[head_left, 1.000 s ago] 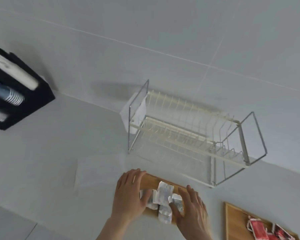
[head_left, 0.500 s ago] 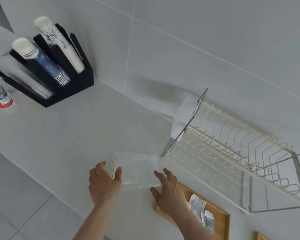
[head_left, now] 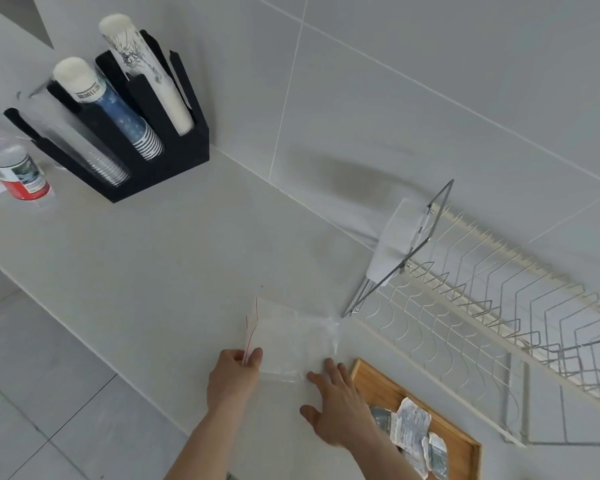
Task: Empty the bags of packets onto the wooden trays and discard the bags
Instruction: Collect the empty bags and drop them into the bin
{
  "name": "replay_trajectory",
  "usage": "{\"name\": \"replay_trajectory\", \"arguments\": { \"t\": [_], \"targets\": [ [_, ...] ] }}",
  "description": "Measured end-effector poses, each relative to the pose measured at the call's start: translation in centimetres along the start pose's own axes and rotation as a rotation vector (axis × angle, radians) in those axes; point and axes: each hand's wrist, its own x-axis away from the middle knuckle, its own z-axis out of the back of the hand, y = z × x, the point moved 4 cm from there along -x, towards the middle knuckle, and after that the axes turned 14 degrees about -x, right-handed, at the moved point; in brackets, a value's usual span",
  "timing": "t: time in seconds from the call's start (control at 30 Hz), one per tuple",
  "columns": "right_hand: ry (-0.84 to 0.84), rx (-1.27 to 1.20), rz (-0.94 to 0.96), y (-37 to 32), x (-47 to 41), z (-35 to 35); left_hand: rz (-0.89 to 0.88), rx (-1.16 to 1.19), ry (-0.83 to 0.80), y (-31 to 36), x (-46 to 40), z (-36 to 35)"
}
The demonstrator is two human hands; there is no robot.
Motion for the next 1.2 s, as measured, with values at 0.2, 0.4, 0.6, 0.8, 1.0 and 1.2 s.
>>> {"name": "replay_trajectory", "arguments": {
  "t": [0.2,0.4,0.6,0.8,1.0,1.2],
  "targets": [
    [0.312,-0.372,-0.006,0.0,0.8,1.9,-0.095,0.270,-0.083,3.0,1.0,0.8],
    [0.455,-1.208,-0.256,1.7,1.3,4.5,-0.230,0.652,-0.340,6.4,4.7,2.8],
    [0.080,-1.927,-0.172,1.2,2.5,4.6,-0.370,0.784,-0.519,8.3,7.7,3.7],
    [0.248,-1.799,-0.055,3.4,4.2,5.9,-0.385,0.567,-0.426,7.6,7.8,3.2],
    [0.391,-1.681,-0.061,6.7,7.2,7.2,-0.411,0.369,-0.248,8.5,8.6,0.7],
    [0.455,-1.705,-0.164,11.0,11.3,6.8,-0.403,0.306,-0.278,10.2,10.4,-3.1]
  ]
}}
